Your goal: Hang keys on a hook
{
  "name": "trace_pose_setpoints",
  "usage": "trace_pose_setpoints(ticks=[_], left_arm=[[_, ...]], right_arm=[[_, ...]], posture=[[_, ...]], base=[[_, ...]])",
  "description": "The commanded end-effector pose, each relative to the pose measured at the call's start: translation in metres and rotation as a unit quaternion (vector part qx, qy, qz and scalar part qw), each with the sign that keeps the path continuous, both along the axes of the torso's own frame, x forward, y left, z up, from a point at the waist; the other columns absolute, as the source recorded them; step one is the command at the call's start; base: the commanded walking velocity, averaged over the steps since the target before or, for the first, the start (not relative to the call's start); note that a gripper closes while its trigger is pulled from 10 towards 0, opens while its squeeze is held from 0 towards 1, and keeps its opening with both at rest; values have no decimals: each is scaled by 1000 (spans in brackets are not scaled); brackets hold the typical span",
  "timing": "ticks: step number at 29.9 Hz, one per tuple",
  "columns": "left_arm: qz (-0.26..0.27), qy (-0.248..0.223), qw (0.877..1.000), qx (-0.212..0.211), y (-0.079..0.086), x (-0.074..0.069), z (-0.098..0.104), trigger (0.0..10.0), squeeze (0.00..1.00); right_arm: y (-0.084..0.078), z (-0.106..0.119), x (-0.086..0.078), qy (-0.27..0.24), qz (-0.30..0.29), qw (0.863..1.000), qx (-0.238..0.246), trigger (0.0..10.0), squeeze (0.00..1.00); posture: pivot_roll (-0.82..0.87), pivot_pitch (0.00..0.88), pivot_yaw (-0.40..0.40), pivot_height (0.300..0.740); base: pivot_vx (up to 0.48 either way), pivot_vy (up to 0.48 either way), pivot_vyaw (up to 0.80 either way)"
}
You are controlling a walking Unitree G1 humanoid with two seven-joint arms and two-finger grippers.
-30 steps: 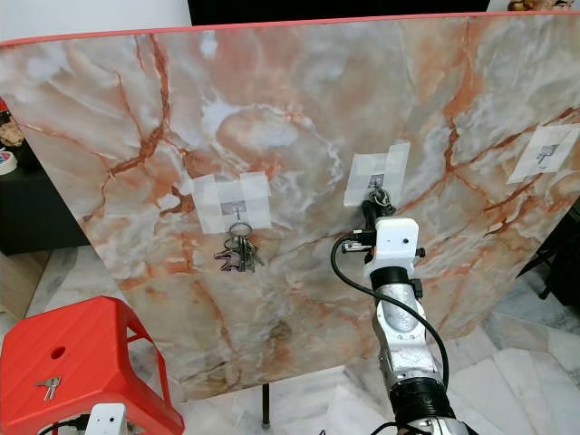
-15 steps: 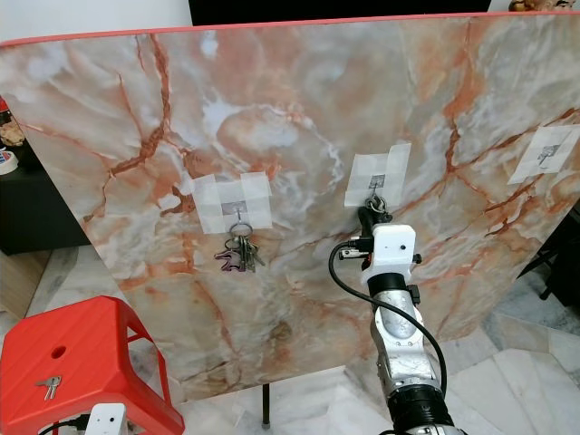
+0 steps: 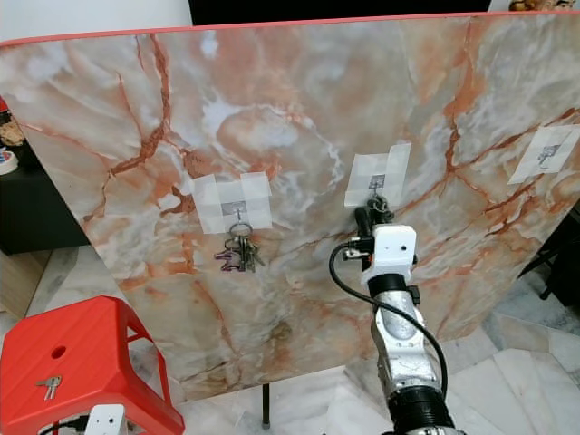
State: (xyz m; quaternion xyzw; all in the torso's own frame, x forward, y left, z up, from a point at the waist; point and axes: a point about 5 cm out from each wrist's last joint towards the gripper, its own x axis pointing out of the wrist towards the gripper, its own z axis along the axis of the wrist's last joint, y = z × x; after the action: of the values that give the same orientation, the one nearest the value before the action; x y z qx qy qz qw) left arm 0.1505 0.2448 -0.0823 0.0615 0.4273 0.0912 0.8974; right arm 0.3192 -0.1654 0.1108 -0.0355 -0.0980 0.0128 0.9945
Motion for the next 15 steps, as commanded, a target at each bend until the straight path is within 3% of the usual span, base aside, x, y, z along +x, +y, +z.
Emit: trace_pose_setpoints(ticks=[1,7,8,9,10,15], left_arm=[[1,13,1000,2,0,-6,-3,10000,0],[0,14,1000,1,-1,-6,-3,10000,0],[0,14,1000,1,-1,-7,-3,10000,0],[0,15,1000,1,-1,-7,-3,10000,0],[0,15,1000,1,-1,-7,-3,10000,0],[0,15,1000,0,-1,-7,-3,10000,0]], right_arm=[[-1,3,-2,-6,-2,1000,3,10000,1000],[-3,3,-2,-5,-3,1000,2,10000,1000],[-3,2,-2,1,-8,1000,0,10000,388],[-4,2,-1,4,-10,1000,-2,10000,388],[-4,2,-1,5,-11,1000,-2,10000,0],[-4,-3,2,37,-16,999,17,10000,0]], posture=[[80,0,-23,740],[80,0,-25,740],[80,0,-25,740],[80,0,-25,740],[79,0,-25,740],[79,0,-24,740]], base=[[0,0,0],[0,0,0],[0,0,0],[0,0,0],[0,0,0],[0,0,0]])
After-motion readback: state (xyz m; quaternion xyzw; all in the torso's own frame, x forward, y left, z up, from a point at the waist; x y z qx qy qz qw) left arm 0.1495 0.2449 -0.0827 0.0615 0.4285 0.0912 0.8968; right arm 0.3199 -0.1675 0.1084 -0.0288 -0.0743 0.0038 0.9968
